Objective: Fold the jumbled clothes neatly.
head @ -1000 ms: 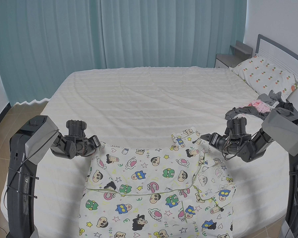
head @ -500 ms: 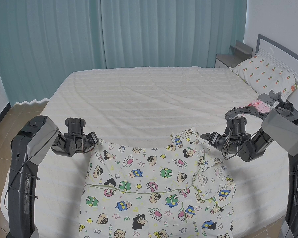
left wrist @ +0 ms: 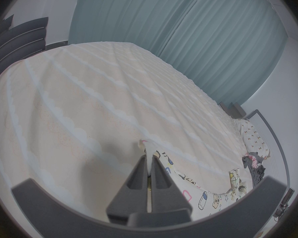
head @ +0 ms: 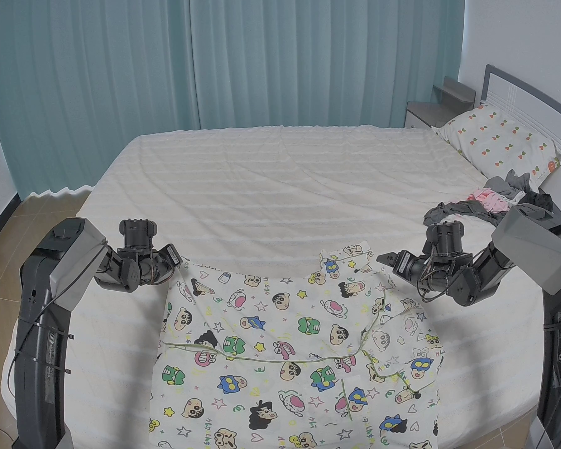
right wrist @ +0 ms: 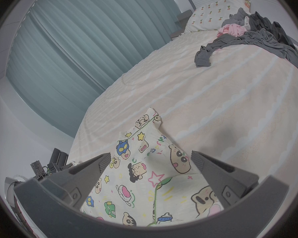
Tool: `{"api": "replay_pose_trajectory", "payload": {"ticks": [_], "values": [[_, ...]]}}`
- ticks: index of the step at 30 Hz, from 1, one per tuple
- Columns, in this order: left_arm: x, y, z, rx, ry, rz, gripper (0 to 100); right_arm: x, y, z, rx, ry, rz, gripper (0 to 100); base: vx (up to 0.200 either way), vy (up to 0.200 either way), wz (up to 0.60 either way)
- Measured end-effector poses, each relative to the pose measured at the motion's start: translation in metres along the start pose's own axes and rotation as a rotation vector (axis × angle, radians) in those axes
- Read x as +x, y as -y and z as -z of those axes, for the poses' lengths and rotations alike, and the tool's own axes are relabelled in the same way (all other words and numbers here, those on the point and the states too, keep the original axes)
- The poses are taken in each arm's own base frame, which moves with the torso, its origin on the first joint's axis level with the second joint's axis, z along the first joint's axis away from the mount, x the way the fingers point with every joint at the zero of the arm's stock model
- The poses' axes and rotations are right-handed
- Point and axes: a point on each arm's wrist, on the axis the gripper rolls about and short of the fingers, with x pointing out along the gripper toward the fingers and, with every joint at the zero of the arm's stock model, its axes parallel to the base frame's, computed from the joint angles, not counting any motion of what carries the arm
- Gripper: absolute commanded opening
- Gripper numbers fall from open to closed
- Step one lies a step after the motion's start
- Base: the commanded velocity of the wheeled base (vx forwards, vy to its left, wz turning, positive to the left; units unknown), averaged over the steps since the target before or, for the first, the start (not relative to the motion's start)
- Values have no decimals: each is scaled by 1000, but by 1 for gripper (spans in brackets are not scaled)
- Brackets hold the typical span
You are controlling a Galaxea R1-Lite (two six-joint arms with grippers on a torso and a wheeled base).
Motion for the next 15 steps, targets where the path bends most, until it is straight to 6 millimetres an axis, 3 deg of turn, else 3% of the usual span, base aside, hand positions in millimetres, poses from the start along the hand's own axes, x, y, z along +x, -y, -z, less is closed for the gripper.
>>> {"api": "replay_pose_trajectory", "payload": {"ticks": [6,7,15], "values": [[0,-2,-1,-3,3,-2,0,0,0,0,-2,-1,0,100,0,0,0],[0,-2,-1,-2,3,-2,100,0,0,0,-2,-1,0,100,0,0,0],[1,-6,0,-6,-2,-12,100,-4,-1,0,1,0,0,100,0,0,0]]}}
